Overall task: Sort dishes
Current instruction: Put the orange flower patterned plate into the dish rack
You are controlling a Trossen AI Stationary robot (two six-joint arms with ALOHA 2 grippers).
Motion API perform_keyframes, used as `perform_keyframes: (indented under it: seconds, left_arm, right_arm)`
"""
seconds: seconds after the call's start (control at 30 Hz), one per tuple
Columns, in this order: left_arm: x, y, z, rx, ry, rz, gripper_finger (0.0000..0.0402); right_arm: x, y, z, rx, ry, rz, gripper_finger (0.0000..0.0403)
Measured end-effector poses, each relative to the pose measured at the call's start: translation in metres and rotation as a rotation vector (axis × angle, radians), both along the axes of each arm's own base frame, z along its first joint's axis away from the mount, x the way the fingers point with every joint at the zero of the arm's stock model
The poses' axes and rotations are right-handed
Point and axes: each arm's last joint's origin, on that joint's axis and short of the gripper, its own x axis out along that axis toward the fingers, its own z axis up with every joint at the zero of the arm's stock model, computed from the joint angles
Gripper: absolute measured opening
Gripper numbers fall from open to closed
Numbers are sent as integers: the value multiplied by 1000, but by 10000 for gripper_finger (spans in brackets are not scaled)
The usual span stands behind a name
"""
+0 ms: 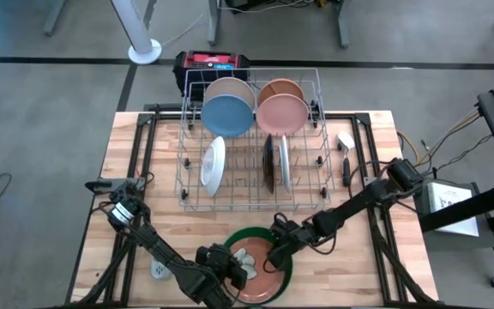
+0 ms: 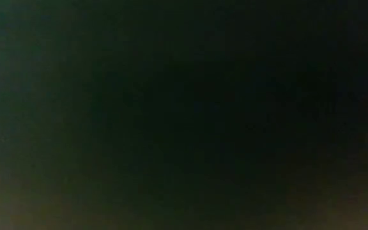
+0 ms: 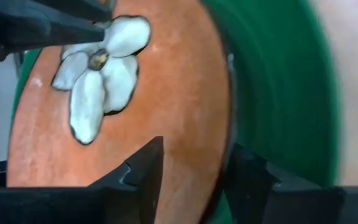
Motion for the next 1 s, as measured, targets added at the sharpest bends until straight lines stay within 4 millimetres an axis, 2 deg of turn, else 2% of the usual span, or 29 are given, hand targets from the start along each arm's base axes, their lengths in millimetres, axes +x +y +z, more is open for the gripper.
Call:
perform_keyframes:
  seconds: [0.13,0.27,0.37,0.63,1.0]
  left_arm:
    - [1,0,0,16,-26,4,74]
    - [2,1,-2,20,-34,8,74]
    - [3,1,-5,30,-43,12,74]
    - [4,-1,-5,54,-77,26,74]
    - [11,-4,9,120,-51,-35,74]
  right_arm:
    - [4,-2,-3,3,-23,14,158]
    - [7,-4,-3,5,-45,29,151]
    - [8,-6,-4,-2,-43,31,127]
    - [9,-8,-2,8,-57,20,30]
    - [11,-8,0,-3,-74,29,12]
